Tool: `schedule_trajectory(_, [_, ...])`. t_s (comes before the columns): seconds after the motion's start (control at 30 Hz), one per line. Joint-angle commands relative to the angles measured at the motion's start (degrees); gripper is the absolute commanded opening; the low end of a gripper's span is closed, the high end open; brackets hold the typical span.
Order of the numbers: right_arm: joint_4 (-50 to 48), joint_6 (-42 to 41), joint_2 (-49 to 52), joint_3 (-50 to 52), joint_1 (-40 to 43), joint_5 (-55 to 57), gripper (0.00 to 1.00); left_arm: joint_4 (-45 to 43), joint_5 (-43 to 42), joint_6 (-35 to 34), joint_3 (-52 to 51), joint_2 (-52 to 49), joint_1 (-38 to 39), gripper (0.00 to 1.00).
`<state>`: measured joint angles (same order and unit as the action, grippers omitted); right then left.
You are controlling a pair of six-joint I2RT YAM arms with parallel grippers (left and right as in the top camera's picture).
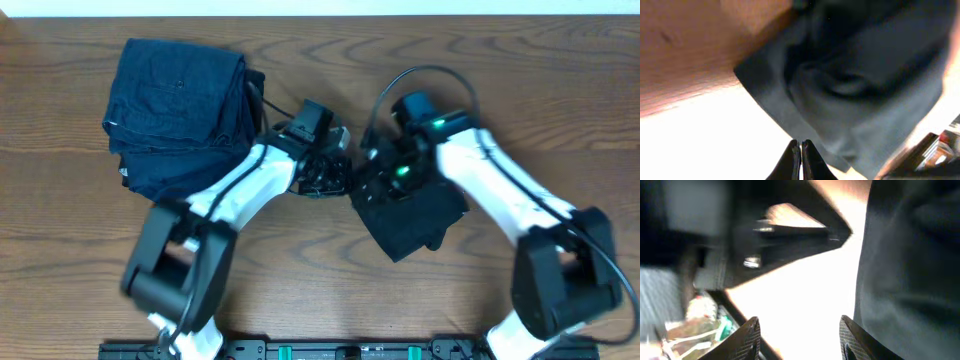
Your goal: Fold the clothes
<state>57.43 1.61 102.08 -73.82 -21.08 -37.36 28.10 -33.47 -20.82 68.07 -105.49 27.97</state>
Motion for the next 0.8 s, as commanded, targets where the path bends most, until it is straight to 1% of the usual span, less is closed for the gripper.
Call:
schedule_trajectory(0.0, [2.1, 3.7, -6.6, -2.4, 6.0, -3.6, 0.47, 1.7, 4.8, 5.0, 0.0, 5.3, -0.1, 0.06])
schedule_trajectory(0.03, [3.1, 3.7, -7.8, -2.4, 7.6, -2.8, 0.44, 1.8, 4.8, 4.9, 0.0, 6.3, -0.1, 0.06])
schedule_trajectory(0.07, [4.4, 3.7, -8.8, -2.4, 9.3, -1.7, 0.38, 1.6, 4.8, 4.9, 0.0, 7.0, 0.0, 0.06])
schedule_trajectory(0.1, [5.5, 3.7, -9.5, -2.3, 10.7, -0.8, 0.29, 1.3, 4.8, 4.9, 0.0, 7.4, 0.0, 0.07])
schedule_trajectory(0.17, [7.6, 3.7, -10.2, -2.3, 13.0, 0.8, 0.01, 0.4, 4.6, 4.9, 0.0, 7.5, 0.2, 0.10])
schedule_trajectory(0.27, [9.3, 4.5, -10.3, -1.3, 15.4, 1.4, 0.01, -1.5, 4.5, 4.7, 0.0, 6.5, 0.7, 0.11])
schedule_trajectory(0.4, [7.6, 5.4, -10.3, 3.0, 15.8, 1.4, 0.01, -4.7, 3.9, 4.5, 0.0, 5.2, 2.2, 0.11])
schedule_trajectory(0.53, [1.2, 5.3, -10.3, 9.6, 15.8, 0.9, 0.01, -8.2, 3.9, 4.5, 0.0, 4.6, 4.4, 0.11])
schedule_trajectory(0.67, [-7.5, 5.3, -10.2, 17.2, 15.8, -2.0, 0.01, -11.9, 4.0, 4.2, 0.0, 3.9, 5.9, 0.11])
schedule_trajectory(0.77, [-14.6, 5.3, -10.2, 22.6, 15.8, -1.8, 0.01, -14.0, 4.0, 2.4, 0.0, 2.4, 6.1, 0.11])
